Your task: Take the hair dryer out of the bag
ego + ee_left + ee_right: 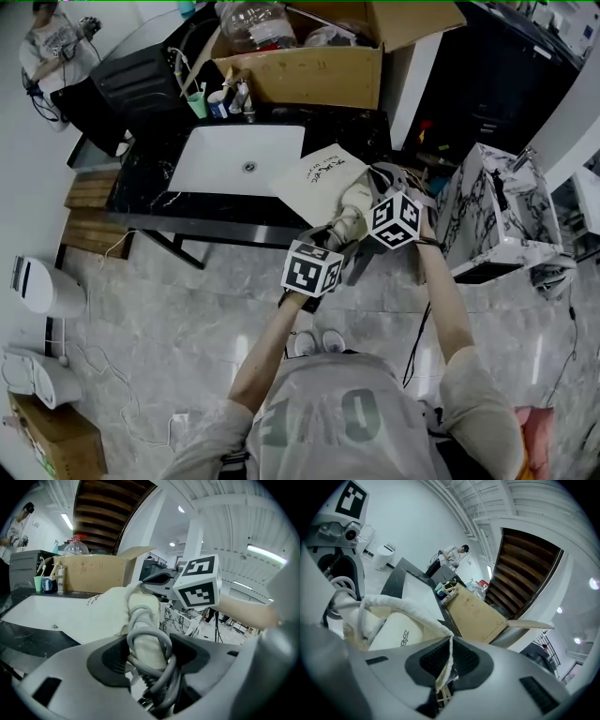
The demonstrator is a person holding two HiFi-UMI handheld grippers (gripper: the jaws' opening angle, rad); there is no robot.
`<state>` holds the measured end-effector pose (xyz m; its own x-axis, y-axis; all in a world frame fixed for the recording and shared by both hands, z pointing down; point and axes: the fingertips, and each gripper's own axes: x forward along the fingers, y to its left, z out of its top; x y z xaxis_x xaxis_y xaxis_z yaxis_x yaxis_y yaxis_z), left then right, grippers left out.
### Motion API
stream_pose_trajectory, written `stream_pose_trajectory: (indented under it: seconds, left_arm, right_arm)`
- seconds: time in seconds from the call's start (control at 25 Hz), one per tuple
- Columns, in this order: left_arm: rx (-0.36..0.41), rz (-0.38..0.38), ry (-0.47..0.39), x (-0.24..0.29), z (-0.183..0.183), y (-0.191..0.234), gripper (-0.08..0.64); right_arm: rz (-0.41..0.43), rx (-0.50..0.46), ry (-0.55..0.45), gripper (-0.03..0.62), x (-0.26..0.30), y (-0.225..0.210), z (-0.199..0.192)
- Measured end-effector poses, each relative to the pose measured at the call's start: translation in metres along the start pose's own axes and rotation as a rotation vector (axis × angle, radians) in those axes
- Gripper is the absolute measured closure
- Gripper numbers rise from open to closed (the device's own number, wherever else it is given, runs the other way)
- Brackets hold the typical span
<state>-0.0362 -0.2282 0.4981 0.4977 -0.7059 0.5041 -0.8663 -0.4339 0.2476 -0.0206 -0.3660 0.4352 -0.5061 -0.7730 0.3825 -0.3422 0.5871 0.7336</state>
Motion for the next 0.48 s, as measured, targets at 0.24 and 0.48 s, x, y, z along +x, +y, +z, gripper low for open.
stream_pose_trajectory:
  seconds: [0.24, 0.48]
  left_arm:
    - [0.025, -0.06, -0.011, -0.015, -0.011, -0.009, 0.272]
    - [0.011, -0.128, -0.037, -0.032, -0.02, -0.019, 0.27]
  right_arm:
    - [0.028, -0.005, -0.014, 0.549, 0.002, 0.002, 0.006]
    - [0.079, -0.03, -0.017, 0.549, 0.002, 0.013, 0.009]
